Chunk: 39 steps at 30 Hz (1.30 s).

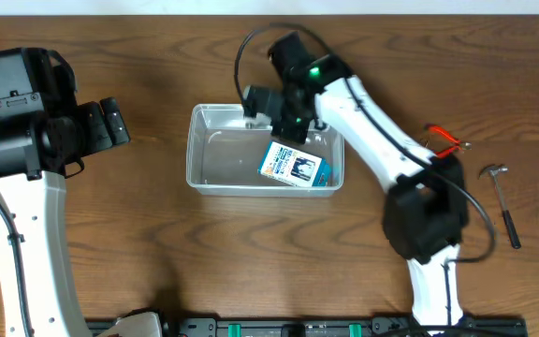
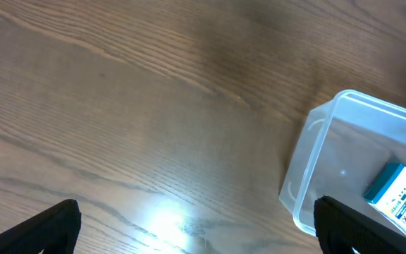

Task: Pack container
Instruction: 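Carry the wrench left and release it into the container, then return the right gripper and grasp the yellow-handled screwdriver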

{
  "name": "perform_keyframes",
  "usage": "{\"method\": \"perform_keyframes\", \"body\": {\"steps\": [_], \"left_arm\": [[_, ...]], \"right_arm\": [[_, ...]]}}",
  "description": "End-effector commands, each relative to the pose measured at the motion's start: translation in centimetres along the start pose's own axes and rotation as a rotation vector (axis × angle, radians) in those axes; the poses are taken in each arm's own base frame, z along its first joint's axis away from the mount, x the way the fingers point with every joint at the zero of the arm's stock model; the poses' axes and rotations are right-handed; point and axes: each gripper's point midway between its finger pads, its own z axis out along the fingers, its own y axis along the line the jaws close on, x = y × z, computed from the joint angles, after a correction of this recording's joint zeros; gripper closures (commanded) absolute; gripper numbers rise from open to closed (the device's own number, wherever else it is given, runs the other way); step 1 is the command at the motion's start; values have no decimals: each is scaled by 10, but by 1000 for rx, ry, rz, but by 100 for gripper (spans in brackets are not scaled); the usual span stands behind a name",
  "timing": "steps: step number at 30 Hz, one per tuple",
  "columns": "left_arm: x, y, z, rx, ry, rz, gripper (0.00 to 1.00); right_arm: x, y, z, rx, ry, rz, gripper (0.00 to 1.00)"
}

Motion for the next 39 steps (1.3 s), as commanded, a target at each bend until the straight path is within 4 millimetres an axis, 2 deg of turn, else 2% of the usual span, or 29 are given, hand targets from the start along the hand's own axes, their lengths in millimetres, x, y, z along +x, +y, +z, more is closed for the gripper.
{"method": "perform_keyframes", "body": {"steps": [1,5,7,12,13,14,15,16,20,23,24,26,28,29,30,32,33,36,39], "left_arm": [[1,4,2,-19,9,-5,2],[2,4,2,-19,9,-4,2],[2,4,2,-19,9,-4,2],[2,4,2,-19,9,-5,2],[2,4,2,-19,9,-5,2],[2,4,2,-19,10,-4,2],[2,4,2,-19,10,-5,2],[2,4,2,-19,10,-5,2],[2,4,2,-19,10,-4,2],[2,4,2,-19,11,-5,2],[2,4,2,-19,11,-5,2],[2,4,2,-19,10,-5,2],[2,4,2,-19,10,-5,2],[2,4,2,-19,11,-5,2],[2,4,2,-19,11,-5,2],[2,4,2,-19,10,-5,2],[2,4,2,-19,10,-5,2],[2,4,2,-19,10,-5,2],[2,4,2,-19,10,-5,2]], "right_arm": [[3,18,29,-76,33,-42,99],[9,26,49,-114,72,-42,99],[12,28,53,-126,84,-41,98],[6,25,48,-110,69,-29,90],[2,22,42,-95,55,-5,84],[-3,19,34,-80,43,21,57],[-8,17,25,-65,29,40,7],[-13,15,13,-50,12,53,1],[-31,3,-45,33,-78,51,1],[-30,-29,-96,197,-140,264,1],[-23,-42,-111,255,-152,361,1],[10,-73,-143,400,-157,648,1],[66,-95,-169,533,-117,997,1],[98,-100,-177,578,-87,1182,1],[119,-101,-181,594,-67,1306,1],[165,-99,-184,575,-29,1592,1],[183,-98,-181,550,-3,1673,1],[224,-102,-168,519,53,1773,1],[257,-101,-144,508,106,1829,1]]}}
